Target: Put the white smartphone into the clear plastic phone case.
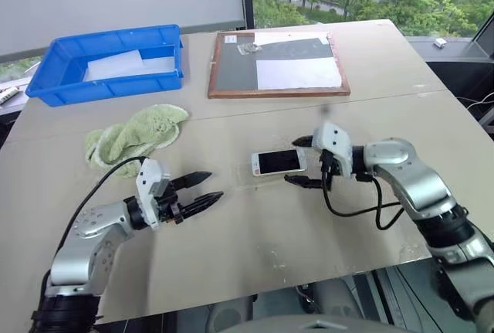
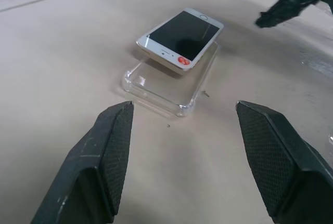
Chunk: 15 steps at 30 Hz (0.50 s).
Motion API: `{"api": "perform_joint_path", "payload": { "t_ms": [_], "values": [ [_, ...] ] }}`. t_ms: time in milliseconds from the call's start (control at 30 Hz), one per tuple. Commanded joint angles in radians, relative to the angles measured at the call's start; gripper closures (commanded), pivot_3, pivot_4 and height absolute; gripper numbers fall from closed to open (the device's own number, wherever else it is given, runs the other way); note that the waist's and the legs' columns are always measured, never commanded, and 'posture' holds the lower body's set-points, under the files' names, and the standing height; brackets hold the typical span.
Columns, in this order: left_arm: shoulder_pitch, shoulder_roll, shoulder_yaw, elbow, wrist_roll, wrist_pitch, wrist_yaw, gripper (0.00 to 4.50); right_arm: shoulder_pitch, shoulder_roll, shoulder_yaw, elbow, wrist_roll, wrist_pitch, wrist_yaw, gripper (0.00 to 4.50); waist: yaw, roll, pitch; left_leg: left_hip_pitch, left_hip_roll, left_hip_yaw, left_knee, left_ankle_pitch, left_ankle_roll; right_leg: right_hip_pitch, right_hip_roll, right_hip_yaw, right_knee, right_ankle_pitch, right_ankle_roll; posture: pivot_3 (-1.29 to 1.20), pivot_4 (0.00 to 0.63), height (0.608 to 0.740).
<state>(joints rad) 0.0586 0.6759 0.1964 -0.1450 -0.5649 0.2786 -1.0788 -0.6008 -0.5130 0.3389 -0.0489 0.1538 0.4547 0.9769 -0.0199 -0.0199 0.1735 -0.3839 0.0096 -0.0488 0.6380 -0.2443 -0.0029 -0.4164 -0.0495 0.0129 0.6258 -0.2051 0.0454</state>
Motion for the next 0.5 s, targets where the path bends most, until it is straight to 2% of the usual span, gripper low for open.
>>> {"api": "perform_joint_path", "payload": {
  "t_ms": [33,300,500],
  "values": [
    [0.013,0.018,0.019,-0.056,-0.007,-0.017,-0.018,1.28,-0.066,0.016,0.048,0.122,-0.069,-0.095,0.028,0.01,0.0,0.0,0.0,0.0,0.0,0.0,0.0,0.0,0.0,0.0,0.0,0.0,0.0,0.0,0.0,0.0,0.15,0.74],
    [0.091,-0.008,0.032,-0.134,-0.01,-0.027,0.016,1.28,-0.123,0.041,0.091,0.302,-0.125,-0.222,0.117,0.01,0.002,0.0,0.0,-0.002,-0.001,0.0,0.0,0.0,0.0,-0.002,-0.001,0.001,0.0,0.004,0.0,0.0,0.15,0.74],
    [0.119,-0.014,0.024,-0.142,0.006,-0.054,0.015,1.28,-0.146,0.068,0.072,0.378,-0.127,-0.24,0.134,0.01,0.002,0.0,0.0,-0.001,0.0,0.0,0.0,0.0,0.0,-0.002,0.0,0.0,0.0,0.002,-0.003,0.0,0.15,0.74]
  ]
}}
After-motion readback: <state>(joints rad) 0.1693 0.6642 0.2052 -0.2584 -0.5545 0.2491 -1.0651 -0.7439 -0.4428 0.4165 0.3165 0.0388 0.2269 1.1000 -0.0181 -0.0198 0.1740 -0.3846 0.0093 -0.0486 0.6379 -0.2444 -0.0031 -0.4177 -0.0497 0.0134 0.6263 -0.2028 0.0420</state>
